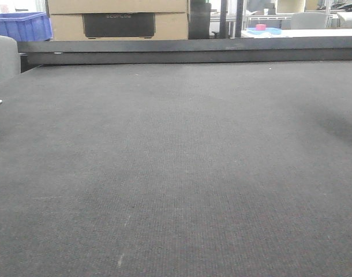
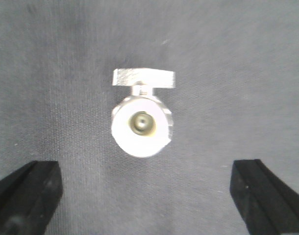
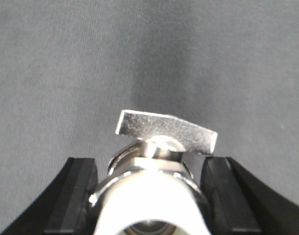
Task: Place valve from conveyor to right shelf box
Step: 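Close the right gripper around the body of its silver valve, then close the left gripper around the body of the other valve, then lift both held valves up off the conveyor belt, then drive the base to the steel shelf of blue bins, holding both valves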
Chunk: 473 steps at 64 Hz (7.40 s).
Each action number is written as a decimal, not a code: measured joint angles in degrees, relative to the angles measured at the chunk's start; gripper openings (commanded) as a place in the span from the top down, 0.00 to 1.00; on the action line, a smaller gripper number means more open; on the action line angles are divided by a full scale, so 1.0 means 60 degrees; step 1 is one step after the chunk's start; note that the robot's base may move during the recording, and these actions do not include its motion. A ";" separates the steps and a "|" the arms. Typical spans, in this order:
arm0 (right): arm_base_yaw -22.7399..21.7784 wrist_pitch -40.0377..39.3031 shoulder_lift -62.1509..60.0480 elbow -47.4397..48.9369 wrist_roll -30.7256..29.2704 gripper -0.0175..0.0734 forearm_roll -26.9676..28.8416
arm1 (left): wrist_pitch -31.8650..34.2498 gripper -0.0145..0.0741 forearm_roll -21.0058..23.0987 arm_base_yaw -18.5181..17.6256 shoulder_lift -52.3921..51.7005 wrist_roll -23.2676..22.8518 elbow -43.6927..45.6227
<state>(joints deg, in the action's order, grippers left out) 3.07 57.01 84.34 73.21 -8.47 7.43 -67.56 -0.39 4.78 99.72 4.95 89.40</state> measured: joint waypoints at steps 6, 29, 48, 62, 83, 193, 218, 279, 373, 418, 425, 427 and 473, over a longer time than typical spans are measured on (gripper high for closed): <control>0.0000 0.0000 -0.0248 -0.0072 0.0000 0.98 0.0000 | 0.0108 0.16 0.0066 0.0089 0.0343 0.0239 0.0000; 0.0000 -0.0040 -0.0373 -0.0072 0.0000 0.98 0.0013 | 0.0688 0.16 0.0166 0.0089 0.1327 0.0425 0.0015; 0.0000 -0.0161 -0.0373 -0.0072 0.0000 0.98 0.0013 | 0.0880 0.43 0.0166 0.0089 0.1672 0.0423 0.0015; 0.0000 -0.0161 -0.0373 -0.0072 0.0000 0.98 0.0013 | 0.0947 0.96 0.0183 0.0089 0.1672 0.0430 0.0015; 0.0000 -0.0259 -0.0602 -0.0090 0.0000 0.98 0.0013 | 0.0267 0.96 0.0161 0.0012 0.0672 0.0430 -0.0003; 0.0000 -0.2632 -0.7314 -0.2221 0.0000 0.98 0.0013 | 0.2866 0.96 0.0161 -0.0424 -0.8900 0.0145 -0.3721; 0.0000 -0.2632 -0.7314 -0.2221 0.0000 0.98 0.0013 | 0.2899 0.96 0.0161 -0.0424 -0.8900 0.0128 -0.3721; 0.0000 -0.2632 -0.7314 -0.2221 0.0000 0.98 0.0013 | 0.2953 0.96 0.0161 -0.0424 -0.8900 0.0128 -0.3721; 0.0000 -0.2632 -0.7297 -0.2221 0.0000 0.98 0.0013 | 0.2969 0.96 0.0136 -0.0424 -0.8900 0.0128 -0.3721; 0.0000 -0.2632 -0.7297 -0.2221 0.0000 0.98 0.0013 | 0.2969 0.96 0.0153 -0.0424 -0.8900 0.0128 -0.3721; 0.0000 -0.2632 -0.7297 -0.2221 0.0000 0.98 0.0013 | 0.2969 0.96 0.0153 -0.0424 -0.8900 0.0128 -0.3721; 0.0000 -0.2632 -0.7297 -0.2221 0.0000 0.98 0.0013 | 0.2969 0.96 0.0153 -0.0424 -0.8900 0.0128 -0.3721; 0.0000 -0.2632 -0.7331 -0.2221 0.0000 0.98 0.0013 | 0.2969 0.96 0.0153 -0.0424 -0.8900 0.0128 -0.3721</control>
<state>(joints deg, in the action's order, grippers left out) 3.07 41.21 40.36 59.89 -8.47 7.50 -49.74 0.53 2.24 46.33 5.72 67.07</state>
